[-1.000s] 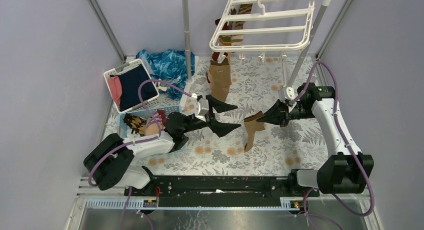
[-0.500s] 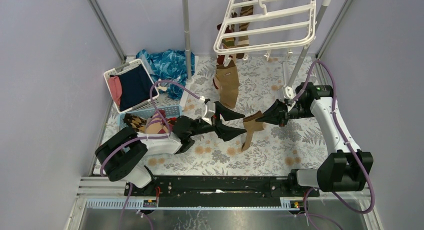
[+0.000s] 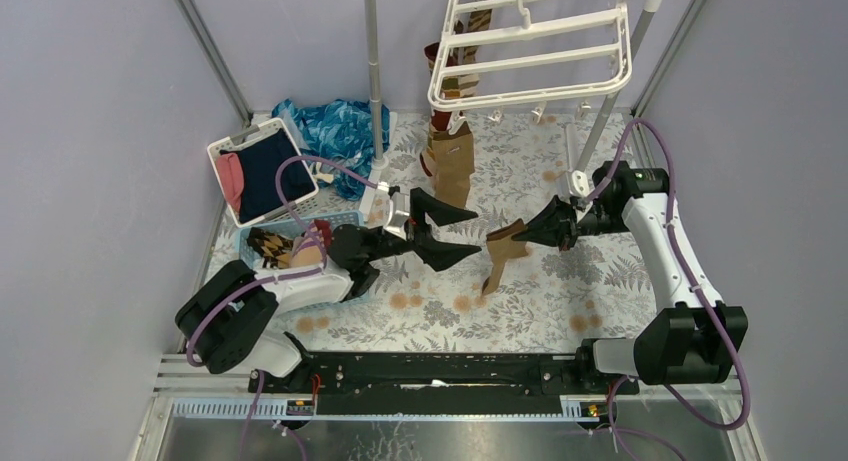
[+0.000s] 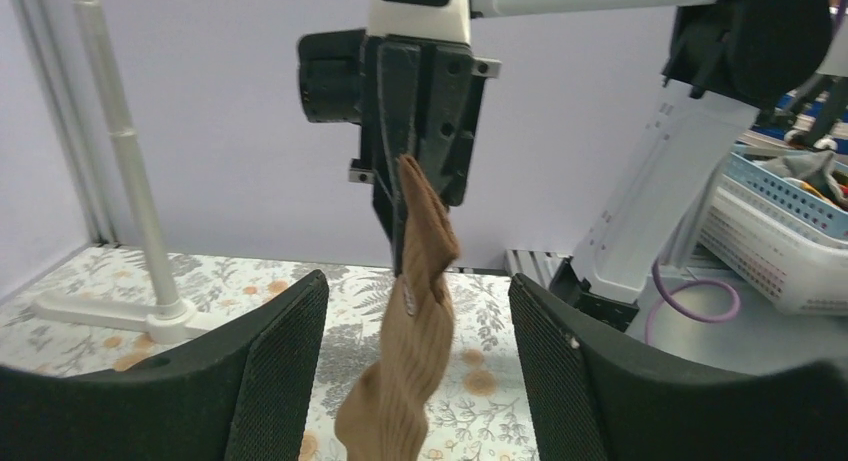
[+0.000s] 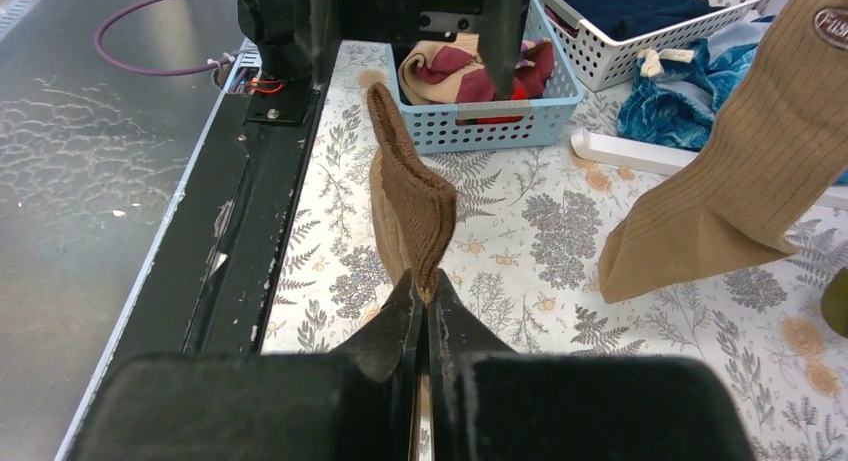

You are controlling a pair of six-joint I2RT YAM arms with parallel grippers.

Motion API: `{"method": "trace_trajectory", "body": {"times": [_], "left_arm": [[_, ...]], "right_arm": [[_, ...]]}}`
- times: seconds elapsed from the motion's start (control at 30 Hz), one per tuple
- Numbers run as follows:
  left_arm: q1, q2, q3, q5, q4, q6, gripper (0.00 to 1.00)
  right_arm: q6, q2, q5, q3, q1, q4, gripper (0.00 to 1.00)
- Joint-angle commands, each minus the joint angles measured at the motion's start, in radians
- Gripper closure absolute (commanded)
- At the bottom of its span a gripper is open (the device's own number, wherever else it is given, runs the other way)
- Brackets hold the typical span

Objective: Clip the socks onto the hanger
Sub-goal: Open the clamp at the hanger.

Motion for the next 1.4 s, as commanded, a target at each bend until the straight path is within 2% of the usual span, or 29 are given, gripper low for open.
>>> {"method": "trace_trajectory", "body": {"times": [0.0,0.37,0.67,0.87,0.9,0.93,1.0,1.03,1.07,1.1,1.17,1.23,1.3,1.37], "left_arm": [[-0.002,0.037,-0.004,0.093,0.137,-0.065,0.28],[-0.051,0.087,0.003,0.008,0.148,-0.032,0.29],[-0.078,0.122,0.015,-0.095,0.150,-0.020,0.39],[-0.106,0.147,0.038,-0.168,0.151,0.001,0.41],[-0.110,0.153,0.045,-0.164,0.152,0.002,0.43],[-0.112,0.160,0.055,-0.155,0.153,0.001,0.53],[-0.114,0.167,0.065,-0.140,0.156,-0.005,0.84],[-0.113,0.167,0.065,-0.135,0.159,-0.003,0.95],[-0.113,0.164,0.062,-0.136,0.163,-0.001,1.00],[-0.113,0.159,0.054,-0.142,0.166,0.002,1.00],[-0.109,0.142,0.032,-0.153,0.167,0.011,1.00],[-0.097,0.125,0.013,-0.155,0.166,0.005,1.00],[-0.083,0.111,-0.005,-0.146,0.166,-0.012,1.00],[-0.069,0.098,-0.019,-0.135,0.166,-0.024,1.00]], "right_arm": [[0.000,-0.009,-0.032,0.054,0.010,-0.024,1.00],[0.003,0.016,-0.036,0.064,0.019,-0.027,1.00],[0.007,0.016,-0.042,0.064,0.024,-0.027,1.00],[0.010,0.013,-0.043,0.059,0.025,-0.028,1.00],[0.010,0.014,-0.043,0.058,0.026,-0.026,1.00],[0.010,0.015,-0.042,0.058,0.026,-0.027,1.00],[0.011,0.014,-0.040,0.059,0.027,-0.027,1.00],[0.014,0.012,-0.035,0.061,0.027,-0.027,0.98],[0.017,0.011,-0.027,0.065,0.027,-0.027,0.91],[0.024,0.008,-0.016,0.072,0.026,-0.026,0.79],[0.045,0.003,0.016,0.092,0.018,-0.019,0.36],[0.133,-0.012,0.051,0.113,-0.008,0.044,0.03],[0.315,-0.044,0.068,0.124,-0.072,0.198,0.00],[0.570,-0.096,0.079,0.112,-0.132,0.424,0.00]]}}
